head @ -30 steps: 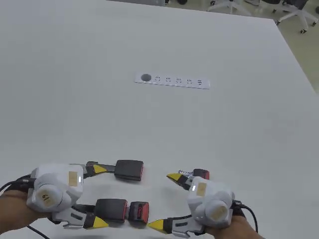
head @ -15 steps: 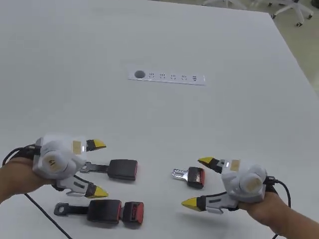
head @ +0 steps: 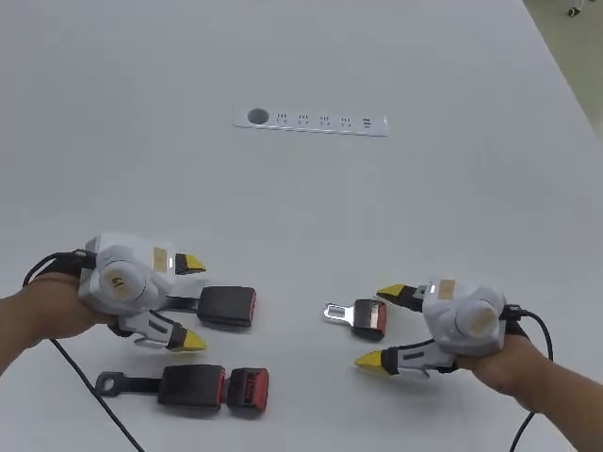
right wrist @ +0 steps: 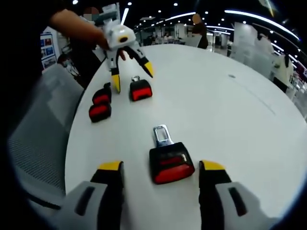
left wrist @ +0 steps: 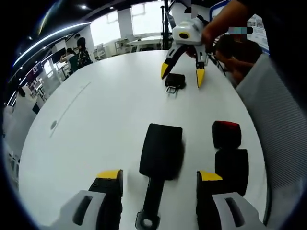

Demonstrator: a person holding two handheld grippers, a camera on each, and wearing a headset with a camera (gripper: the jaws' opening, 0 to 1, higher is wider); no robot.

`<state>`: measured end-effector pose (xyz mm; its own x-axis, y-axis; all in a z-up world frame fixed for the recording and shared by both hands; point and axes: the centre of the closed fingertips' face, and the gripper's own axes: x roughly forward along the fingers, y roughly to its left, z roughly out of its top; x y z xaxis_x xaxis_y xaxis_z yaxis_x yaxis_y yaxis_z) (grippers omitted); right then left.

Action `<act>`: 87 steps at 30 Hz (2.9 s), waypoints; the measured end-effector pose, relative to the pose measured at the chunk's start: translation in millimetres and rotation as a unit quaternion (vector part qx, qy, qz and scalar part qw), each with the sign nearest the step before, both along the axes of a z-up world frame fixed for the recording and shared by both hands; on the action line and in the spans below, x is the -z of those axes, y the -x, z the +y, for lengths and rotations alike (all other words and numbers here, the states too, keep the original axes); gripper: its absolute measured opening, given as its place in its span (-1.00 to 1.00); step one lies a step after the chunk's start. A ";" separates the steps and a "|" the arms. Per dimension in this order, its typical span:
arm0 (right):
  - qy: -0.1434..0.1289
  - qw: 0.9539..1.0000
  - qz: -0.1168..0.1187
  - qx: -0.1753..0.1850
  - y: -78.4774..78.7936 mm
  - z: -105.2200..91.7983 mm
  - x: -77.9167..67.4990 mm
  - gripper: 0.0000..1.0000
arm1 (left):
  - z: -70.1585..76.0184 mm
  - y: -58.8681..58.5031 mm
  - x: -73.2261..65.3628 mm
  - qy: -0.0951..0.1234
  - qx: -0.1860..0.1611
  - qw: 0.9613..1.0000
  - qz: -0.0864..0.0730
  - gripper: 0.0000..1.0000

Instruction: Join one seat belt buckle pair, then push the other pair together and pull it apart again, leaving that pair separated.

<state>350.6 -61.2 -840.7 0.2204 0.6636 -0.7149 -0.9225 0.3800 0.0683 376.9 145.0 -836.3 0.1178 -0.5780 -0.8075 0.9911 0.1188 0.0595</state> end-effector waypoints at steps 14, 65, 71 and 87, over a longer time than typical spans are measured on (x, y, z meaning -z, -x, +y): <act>-0.003 1.000 0.000 -0.024 -7.8 4.9 1.8 0.01 | -16.3 3.4 2.6 0.016 0.026 0.999 0.036 0.12; -0.052 0.997 -0.024 -0.051 -17.5 50.6 1.7 -0.27 | -16.9 3.4 -1.6 0.016 0.062 0.997 0.045 -0.32; -0.063 0.996 -0.018 -0.054 -14.5 78.5 1.5 -0.27 | -16.4 3.5 -1.0 0.012 0.062 0.997 0.043 -0.32; -0.055 0.996 -0.021 -0.071 -17.5 113.2 1.0 -0.27 | -14.0 1.5 3.8 -0.002 0.067 0.997 0.041 -0.32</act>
<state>368.1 52.1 -841.7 0.1460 0.7646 -0.6278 -0.9695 0.2368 0.0629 375.4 131.0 -840.1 -0.0268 -0.5809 -0.8136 0.9996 -0.0157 -0.0217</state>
